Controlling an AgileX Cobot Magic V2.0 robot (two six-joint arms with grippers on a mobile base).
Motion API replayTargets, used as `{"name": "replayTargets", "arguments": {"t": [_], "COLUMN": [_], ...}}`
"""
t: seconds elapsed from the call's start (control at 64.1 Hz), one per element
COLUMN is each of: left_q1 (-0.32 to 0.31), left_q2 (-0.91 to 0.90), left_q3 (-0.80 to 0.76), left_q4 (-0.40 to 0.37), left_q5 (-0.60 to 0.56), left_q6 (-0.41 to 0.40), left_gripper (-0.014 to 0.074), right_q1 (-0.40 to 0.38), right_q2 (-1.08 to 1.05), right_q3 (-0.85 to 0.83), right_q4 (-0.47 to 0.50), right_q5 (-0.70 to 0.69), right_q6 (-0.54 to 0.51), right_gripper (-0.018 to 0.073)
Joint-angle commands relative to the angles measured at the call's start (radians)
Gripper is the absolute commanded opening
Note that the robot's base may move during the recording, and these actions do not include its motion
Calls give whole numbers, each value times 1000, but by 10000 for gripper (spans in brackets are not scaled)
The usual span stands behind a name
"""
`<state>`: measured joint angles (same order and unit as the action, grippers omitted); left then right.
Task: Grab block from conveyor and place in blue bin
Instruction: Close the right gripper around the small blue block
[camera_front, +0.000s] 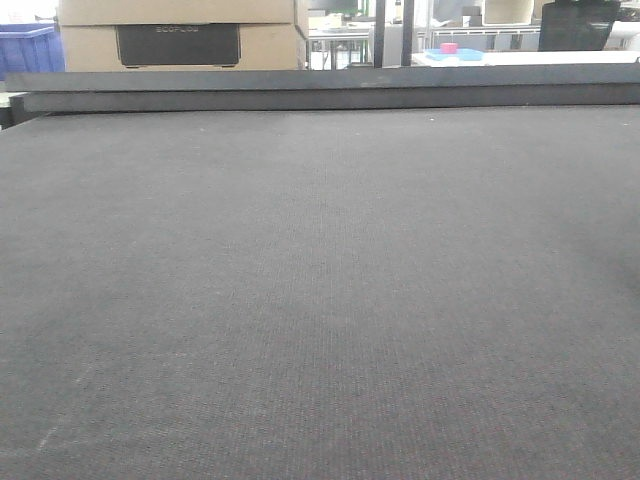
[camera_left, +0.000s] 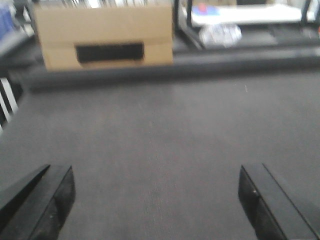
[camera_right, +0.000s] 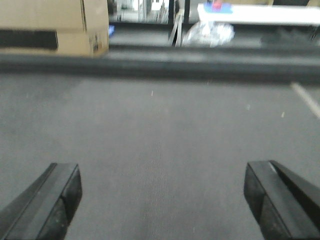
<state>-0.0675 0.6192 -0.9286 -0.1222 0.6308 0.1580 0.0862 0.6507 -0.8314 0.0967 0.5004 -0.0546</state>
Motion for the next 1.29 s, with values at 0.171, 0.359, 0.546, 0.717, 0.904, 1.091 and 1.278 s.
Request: {"name": "replayTargets", "arguments": {"t": [0.171, 0.359, 0.546, 0.717, 0.904, 1.091, 1.278], "left_q1": [-82, -132, -167, -176, -176, -176, -176], "left_q2": [149, 183, 183, 183, 183, 183, 183], "left_q3": [-87, -100, -100, -100, -100, -100, -100], "left_q4": [5, 42, 47, 47, 47, 47, 47], "left_q5": [142, 149, 147, 147, 153, 168, 168], "left_q6": [-33, -33, -33, -33, -33, -33, -33], "left_gripper": [580, 580, 580, 580, 580, 580, 580], "right_q1": [4, -27, -112, -136, -136, -136, -136], "right_q2": [238, 418, 558, 637, 676, 700, 788], "right_q3": [-211, -351, -377, -334, -215, -95, -90], "right_q4": [-9, -22, -26, -34, -37, -41, -48], "right_q5": [324, 548, 656, 641, 523, 365, 320], "right_q6": [1, 25, -11, -46, -68, -68, -68], "right_gripper": [569, 569, 569, 569, 569, 569, 569]}}
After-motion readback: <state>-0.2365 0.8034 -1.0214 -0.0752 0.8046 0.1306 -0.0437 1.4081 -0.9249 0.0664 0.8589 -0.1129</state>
